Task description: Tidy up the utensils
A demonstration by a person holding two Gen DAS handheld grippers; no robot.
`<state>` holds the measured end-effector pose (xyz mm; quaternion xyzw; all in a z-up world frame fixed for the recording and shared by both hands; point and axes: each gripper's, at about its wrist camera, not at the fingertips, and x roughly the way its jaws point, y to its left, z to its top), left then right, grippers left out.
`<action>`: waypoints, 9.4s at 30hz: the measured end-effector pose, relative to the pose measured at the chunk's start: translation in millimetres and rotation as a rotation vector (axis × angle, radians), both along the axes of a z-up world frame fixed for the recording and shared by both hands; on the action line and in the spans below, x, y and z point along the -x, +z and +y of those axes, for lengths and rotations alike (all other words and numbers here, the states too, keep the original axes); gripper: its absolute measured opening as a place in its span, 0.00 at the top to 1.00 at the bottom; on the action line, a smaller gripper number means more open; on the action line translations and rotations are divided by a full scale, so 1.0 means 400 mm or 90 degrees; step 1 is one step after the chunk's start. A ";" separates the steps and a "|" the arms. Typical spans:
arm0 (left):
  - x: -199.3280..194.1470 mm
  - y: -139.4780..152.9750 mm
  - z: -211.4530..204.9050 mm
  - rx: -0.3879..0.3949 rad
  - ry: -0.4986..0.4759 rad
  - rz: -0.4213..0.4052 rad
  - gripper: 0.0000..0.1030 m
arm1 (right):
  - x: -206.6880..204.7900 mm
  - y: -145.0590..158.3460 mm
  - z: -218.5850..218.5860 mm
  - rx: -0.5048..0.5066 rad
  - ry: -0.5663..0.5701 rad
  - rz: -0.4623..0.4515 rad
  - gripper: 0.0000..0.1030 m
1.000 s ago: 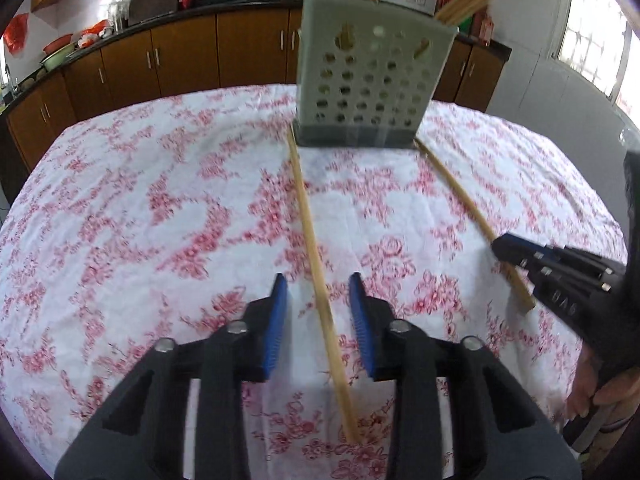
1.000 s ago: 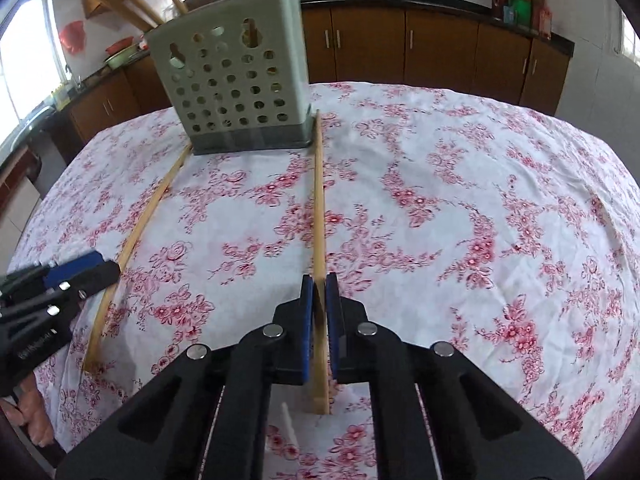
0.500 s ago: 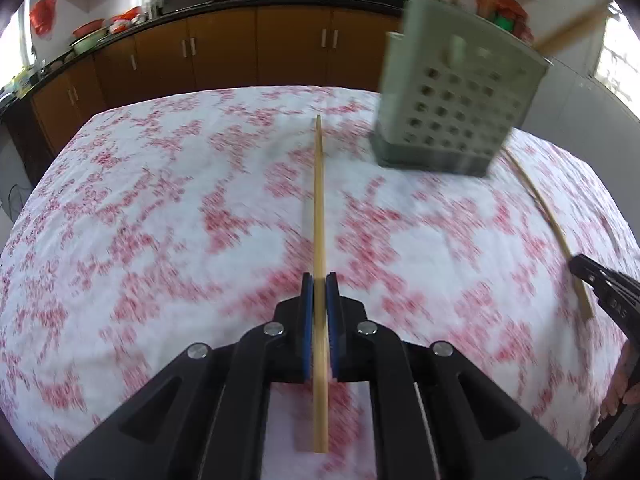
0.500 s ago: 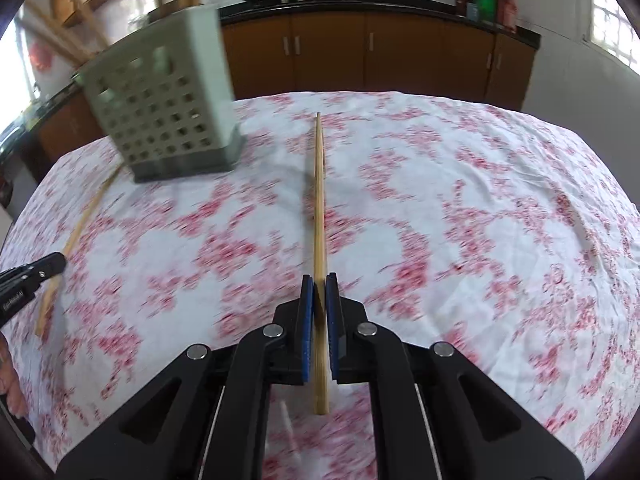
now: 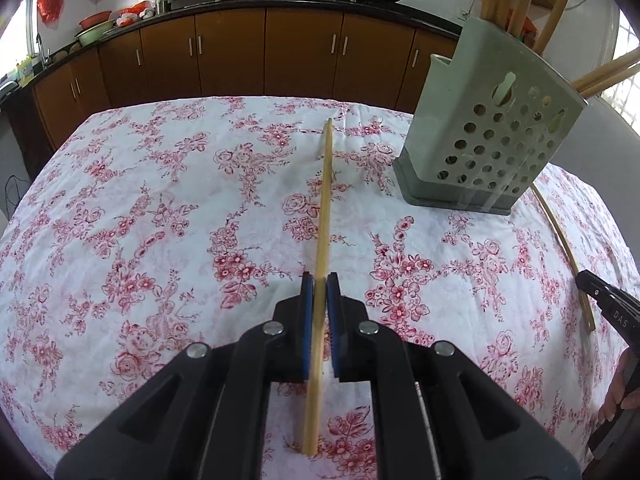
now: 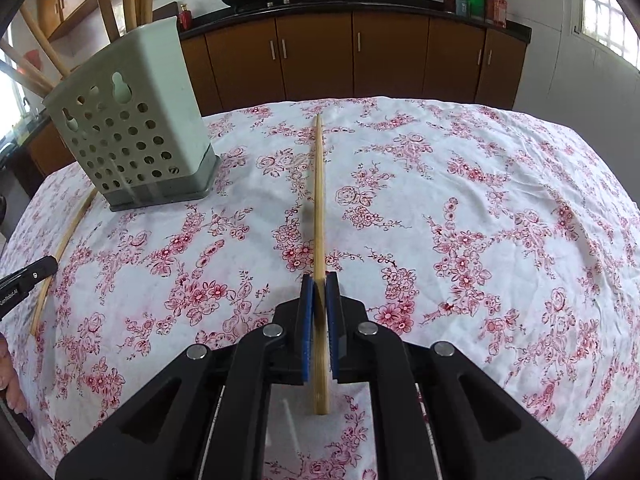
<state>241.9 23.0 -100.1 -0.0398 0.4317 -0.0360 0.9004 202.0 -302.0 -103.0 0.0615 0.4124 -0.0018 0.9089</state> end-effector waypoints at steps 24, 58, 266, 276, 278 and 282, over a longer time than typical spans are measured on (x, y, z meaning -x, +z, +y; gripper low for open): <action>0.003 0.000 0.001 0.012 0.002 -0.001 0.90 | 0.004 0.000 0.011 0.009 -0.001 0.000 0.92; 0.004 -0.002 0.000 0.011 0.003 -0.001 0.90 | 0.004 0.000 0.013 0.010 -0.003 -0.001 0.92; 0.511 0.265 -0.077 -0.043 -0.008 -0.312 0.04 | 0.430 0.231 0.154 0.016 0.025 -0.302 0.02; 0.511 0.264 -0.076 -0.043 -0.008 -0.312 0.04 | 0.430 0.232 0.155 0.015 0.024 -0.301 0.02; 0.511 0.264 -0.076 -0.043 -0.008 -0.312 0.04 | 0.430 0.232 0.155 0.016 0.023 -0.302 0.02; 0.510 0.264 -0.075 -0.043 -0.009 -0.312 0.04 | 0.430 0.232 0.155 0.015 0.024 -0.302 0.02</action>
